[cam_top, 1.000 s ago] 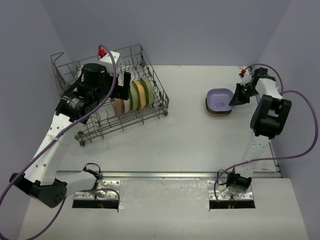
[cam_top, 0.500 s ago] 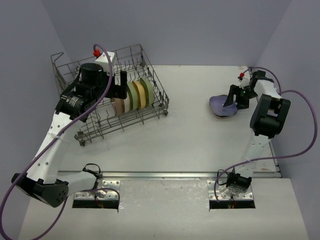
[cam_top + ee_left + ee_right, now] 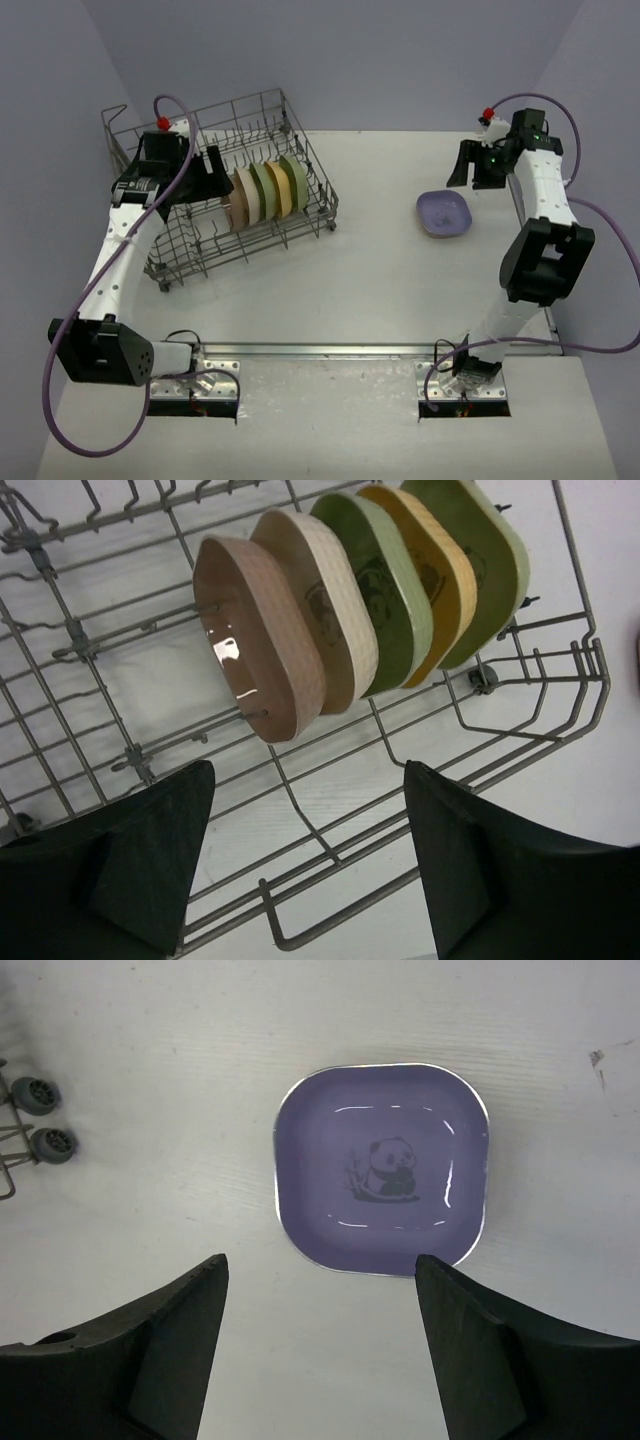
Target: Unload the plates from the dish rack
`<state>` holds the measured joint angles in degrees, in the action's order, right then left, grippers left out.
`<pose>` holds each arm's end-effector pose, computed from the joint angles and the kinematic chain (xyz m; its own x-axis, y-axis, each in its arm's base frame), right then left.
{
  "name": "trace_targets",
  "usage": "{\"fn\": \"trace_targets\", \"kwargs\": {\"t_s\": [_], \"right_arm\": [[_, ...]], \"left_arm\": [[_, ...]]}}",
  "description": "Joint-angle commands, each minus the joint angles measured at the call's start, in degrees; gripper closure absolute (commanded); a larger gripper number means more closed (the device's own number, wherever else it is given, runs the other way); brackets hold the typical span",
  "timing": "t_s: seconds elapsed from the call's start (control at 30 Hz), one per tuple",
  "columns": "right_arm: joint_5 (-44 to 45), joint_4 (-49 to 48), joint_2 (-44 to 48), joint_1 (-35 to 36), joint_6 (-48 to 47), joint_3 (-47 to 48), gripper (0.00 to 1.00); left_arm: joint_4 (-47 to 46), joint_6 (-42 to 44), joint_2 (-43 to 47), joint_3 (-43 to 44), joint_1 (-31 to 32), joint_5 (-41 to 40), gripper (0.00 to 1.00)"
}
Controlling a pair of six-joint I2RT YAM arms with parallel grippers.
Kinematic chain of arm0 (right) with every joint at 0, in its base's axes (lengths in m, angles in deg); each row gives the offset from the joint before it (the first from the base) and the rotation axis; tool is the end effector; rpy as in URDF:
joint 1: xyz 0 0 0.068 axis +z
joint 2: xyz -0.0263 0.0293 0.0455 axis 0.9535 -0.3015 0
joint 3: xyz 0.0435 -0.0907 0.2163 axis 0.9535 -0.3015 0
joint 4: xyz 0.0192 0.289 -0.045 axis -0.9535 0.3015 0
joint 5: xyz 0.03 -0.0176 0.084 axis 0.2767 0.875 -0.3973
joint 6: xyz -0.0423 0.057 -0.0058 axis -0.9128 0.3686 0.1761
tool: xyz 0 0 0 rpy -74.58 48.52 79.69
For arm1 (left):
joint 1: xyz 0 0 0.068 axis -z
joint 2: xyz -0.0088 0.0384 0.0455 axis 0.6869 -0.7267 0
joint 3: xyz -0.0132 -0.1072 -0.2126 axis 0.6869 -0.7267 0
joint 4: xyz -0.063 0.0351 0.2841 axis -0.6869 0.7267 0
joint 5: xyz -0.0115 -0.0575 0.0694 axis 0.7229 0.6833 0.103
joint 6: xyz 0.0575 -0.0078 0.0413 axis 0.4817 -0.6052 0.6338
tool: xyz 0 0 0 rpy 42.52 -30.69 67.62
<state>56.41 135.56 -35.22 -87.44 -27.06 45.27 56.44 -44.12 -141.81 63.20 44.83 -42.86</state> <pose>0.4268 -0.0910 0.2276 -0.8281 0.2000 -0.5236 0.0290 0.9482 0.3163 0.3303 -0.0160 0.3260 -0.6436 -0.1642 -0.7476 0.0100 0.9748 -0.2228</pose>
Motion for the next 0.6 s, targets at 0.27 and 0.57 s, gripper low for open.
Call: {"fn": "trace_targets", "kwargs": {"t_s": [0.27, 0.57], "right_arm": [[-5.9, 3.0, 10.2, 1.7, 0.6, -4.4, 0.25], [-8.7, 3.9, 16.0, 1.7, -0.1, -9.5, 0.24]], "left_arm": [[-16.9, -9.5, -6.5, -8.6, -5.6, 18.1, 0.44], [-26.5, -16.1, -9.6, -12.6, -11.0, 24.8, 0.49]]}}
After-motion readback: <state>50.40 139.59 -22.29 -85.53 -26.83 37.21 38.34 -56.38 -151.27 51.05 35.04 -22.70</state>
